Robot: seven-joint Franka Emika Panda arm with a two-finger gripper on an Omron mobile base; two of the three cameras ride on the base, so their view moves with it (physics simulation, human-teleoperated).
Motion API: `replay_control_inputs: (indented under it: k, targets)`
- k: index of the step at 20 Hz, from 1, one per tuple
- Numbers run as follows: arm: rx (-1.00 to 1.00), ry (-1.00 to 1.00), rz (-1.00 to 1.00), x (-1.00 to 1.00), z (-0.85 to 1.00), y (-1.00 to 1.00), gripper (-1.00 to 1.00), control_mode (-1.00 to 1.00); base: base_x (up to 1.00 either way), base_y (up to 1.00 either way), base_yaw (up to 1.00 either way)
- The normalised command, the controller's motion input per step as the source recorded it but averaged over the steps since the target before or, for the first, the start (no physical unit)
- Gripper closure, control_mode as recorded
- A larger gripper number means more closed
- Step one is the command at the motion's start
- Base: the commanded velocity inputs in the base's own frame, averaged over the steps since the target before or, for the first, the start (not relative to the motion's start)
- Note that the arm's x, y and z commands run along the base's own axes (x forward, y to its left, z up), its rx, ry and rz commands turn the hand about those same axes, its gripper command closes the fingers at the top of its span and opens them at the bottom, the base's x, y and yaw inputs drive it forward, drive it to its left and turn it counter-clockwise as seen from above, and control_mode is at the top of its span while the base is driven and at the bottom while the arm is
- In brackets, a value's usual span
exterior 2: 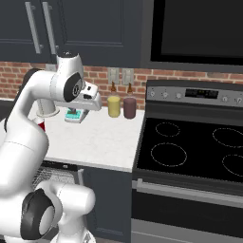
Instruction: Pick up the cup and bowl from the counter, place them in the dishwasher, and close the dishwasher door.
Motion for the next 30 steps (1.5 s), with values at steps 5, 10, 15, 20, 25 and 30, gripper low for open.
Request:
replay_control_inputs:
  k: [5,10,15,20,25,30]
  targets:
    - [0.03,0.00,0.00,-0.08,0.00,-0.09,-1.00,-1.00,0.00,0.00,0.00]
    - [0.01,0.00,-0.02,0.00,0.00,-0.05,-1.00,-1.00,0.00,0.00,0.00]
    - [0.00,0.00,-0.01,-0.11,-0.01,-0.02,-1.00,-1.00,0.00,0.00,0.00]
    - [0.00,0.09,0.00,-0.38,-0.33,0.12,-1.00,-1.00,0.00,0.00,0.00]
    - [0.00,0.16,0.00,-0.30,-0.76,0.60,-1.00,-1.00,0.00,0.00,0.00]
    - [0.00,0.02,-0.02,-0.20,-0.27,0.30,-1.00,-1.00,0.00,0.00,0.00]
